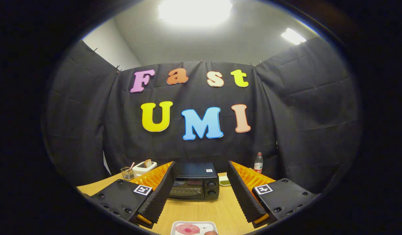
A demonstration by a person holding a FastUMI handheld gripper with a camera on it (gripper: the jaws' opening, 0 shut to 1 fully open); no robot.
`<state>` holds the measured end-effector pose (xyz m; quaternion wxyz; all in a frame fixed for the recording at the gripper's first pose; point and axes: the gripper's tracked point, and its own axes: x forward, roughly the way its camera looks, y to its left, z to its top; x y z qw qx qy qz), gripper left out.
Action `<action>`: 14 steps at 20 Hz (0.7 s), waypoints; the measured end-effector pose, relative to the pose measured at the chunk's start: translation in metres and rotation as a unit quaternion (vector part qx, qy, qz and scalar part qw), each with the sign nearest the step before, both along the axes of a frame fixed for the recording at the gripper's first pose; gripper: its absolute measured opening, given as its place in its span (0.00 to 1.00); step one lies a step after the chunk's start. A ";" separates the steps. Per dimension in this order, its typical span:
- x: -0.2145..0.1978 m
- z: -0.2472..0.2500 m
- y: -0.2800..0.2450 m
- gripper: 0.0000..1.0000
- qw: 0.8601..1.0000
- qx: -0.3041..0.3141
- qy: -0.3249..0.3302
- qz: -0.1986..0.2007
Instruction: Open the toaster oven, put the food inside, and close the toaster oven door.
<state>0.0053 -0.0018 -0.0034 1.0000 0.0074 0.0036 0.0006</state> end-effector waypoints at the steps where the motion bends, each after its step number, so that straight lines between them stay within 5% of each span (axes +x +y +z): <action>1: 0.002 0.001 -0.001 0.98 1.000 0.001 -0.002 -0.001; 14: 0.004 0.002 -0.003 0.98 1.000 0.002 0.000 -0.004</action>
